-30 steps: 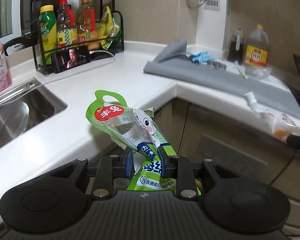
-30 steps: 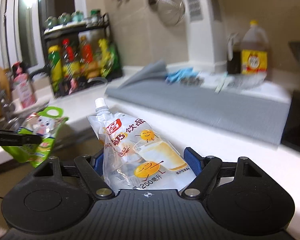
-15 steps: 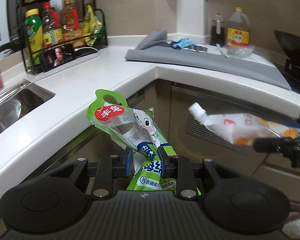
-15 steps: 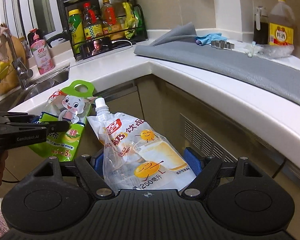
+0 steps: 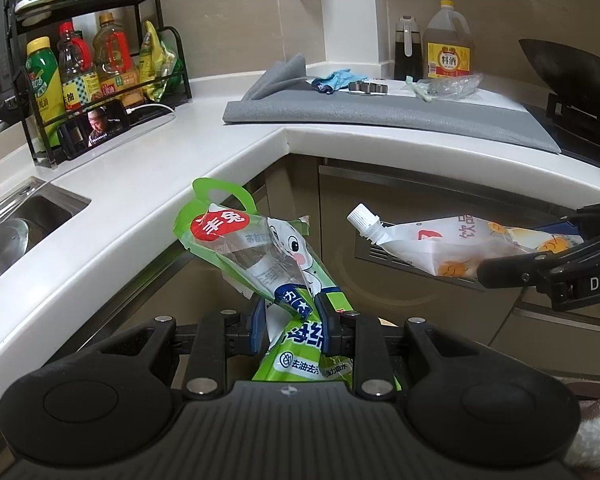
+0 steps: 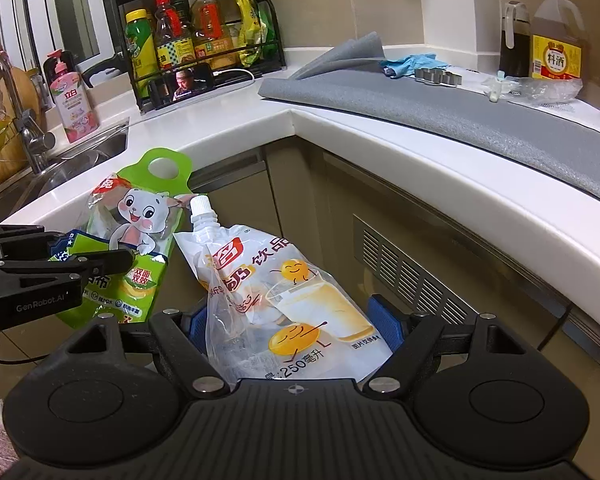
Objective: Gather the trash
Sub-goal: 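Carry the snack bag and drink pouch down into the cabinet over the bin with both tools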
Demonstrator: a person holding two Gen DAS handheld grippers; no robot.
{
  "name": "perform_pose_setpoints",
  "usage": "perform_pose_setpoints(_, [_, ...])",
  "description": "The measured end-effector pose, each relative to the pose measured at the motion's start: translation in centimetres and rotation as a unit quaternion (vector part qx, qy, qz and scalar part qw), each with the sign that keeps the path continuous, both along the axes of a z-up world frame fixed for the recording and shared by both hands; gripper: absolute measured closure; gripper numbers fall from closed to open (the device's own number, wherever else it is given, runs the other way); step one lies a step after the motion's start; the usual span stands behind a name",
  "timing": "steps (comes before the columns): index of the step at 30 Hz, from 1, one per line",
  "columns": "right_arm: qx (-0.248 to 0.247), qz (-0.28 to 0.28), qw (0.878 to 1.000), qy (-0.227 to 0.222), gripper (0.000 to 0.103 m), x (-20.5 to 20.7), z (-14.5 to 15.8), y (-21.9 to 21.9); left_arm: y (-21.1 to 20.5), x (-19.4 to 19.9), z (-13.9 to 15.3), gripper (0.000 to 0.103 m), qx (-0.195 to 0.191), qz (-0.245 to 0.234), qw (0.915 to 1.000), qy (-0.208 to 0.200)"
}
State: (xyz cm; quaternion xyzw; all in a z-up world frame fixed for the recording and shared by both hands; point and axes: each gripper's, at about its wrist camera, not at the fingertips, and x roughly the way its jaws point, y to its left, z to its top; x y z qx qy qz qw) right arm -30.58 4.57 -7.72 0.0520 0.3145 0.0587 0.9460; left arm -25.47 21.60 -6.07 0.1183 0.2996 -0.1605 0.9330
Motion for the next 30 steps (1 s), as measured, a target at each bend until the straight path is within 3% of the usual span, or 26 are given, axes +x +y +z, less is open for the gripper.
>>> perform_pose_setpoints(30, [0.005, -0.022, 0.999, 0.036, 0.022, 0.69, -1.02, -0.38, -0.09, 0.55, -0.69, 0.074, 0.0, 0.005, 0.9998, 0.02])
